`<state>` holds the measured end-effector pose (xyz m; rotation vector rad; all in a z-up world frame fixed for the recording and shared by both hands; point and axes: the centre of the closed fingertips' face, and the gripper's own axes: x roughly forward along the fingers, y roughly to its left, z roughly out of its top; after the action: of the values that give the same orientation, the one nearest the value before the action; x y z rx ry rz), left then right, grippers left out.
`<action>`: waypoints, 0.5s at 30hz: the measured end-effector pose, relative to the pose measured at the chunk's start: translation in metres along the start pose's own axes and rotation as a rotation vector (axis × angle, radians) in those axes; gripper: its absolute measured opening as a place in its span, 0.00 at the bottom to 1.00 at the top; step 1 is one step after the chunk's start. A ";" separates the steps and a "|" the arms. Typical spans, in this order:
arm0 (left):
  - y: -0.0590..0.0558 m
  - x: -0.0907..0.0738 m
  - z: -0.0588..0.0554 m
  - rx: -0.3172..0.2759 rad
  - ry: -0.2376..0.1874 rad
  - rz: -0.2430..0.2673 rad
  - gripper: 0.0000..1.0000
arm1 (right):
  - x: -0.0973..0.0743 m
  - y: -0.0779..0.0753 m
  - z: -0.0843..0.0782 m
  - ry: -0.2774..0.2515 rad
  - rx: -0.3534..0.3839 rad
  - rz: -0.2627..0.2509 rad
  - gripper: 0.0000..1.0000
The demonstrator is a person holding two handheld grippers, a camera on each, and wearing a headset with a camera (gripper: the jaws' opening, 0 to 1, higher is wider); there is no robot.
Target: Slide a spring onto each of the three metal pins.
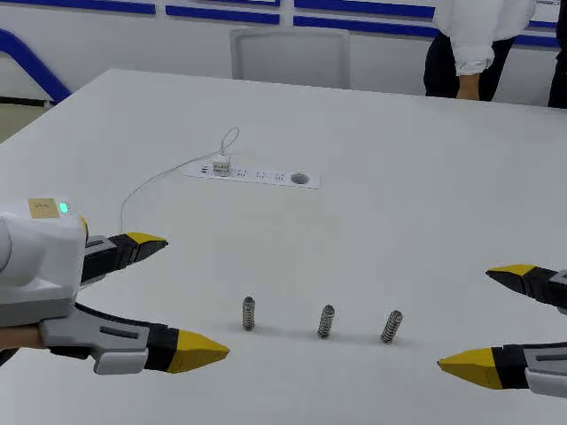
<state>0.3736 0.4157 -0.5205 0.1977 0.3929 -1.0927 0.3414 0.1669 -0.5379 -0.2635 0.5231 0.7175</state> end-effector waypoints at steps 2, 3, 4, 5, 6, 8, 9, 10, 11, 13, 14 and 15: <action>0.000 0.000 0.001 0.002 0.000 0.000 1.00 | 0.000 0.000 0.000 0.000 0.001 0.000 0.89; -0.001 0.000 0.001 0.004 0.001 -0.003 1.00 | 0.001 0.000 0.000 0.000 0.003 0.000 0.89; -0.001 0.000 0.001 0.004 0.001 -0.003 1.00 | 0.001 0.000 -0.001 0.001 0.004 0.001 0.89; -0.001 0.000 0.001 0.003 -0.001 -0.001 1.00 | 0.001 0.001 -0.001 0.003 0.003 0.003 0.88; -0.001 0.000 0.001 0.001 -0.003 0.000 1.00 | 0.002 0.002 -0.002 0.008 0.003 0.007 0.88; -0.001 0.000 -0.001 -0.001 0.001 0.003 1.00 | 0.003 0.002 -0.004 0.014 0.004 0.011 0.88; -0.001 0.000 -0.002 0.000 0.004 0.002 1.00 | 0.003 0.003 -0.004 0.015 0.004 0.012 0.88; -0.001 0.000 -0.003 0.000 0.006 0.001 1.00 | 0.004 0.003 -0.004 0.015 0.004 0.012 0.88; -0.002 0.000 -0.004 0.002 0.009 0.000 1.00 | 0.004 0.003 -0.003 0.016 0.004 0.012 0.88; -0.002 -0.001 -0.006 0.004 0.013 0.000 1.00 | 0.004 0.004 -0.003 0.015 0.005 0.012 0.88; -0.002 -0.002 -0.006 0.002 0.014 0.001 1.00 | 0.004 0.004 -0.002 0.014 0.006 0.012 0.88; -0.002 -0.002 -0.007 0.001 0.014 0.001 1.00 | 0.004 0.003 -0.002 0.015 0.006 0.011 0.88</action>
<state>0.3697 0.4189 -0.5258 0.2064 0.4046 -1.0908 0.3407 0.1708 -0.5419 -0.2606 0.5408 0.7249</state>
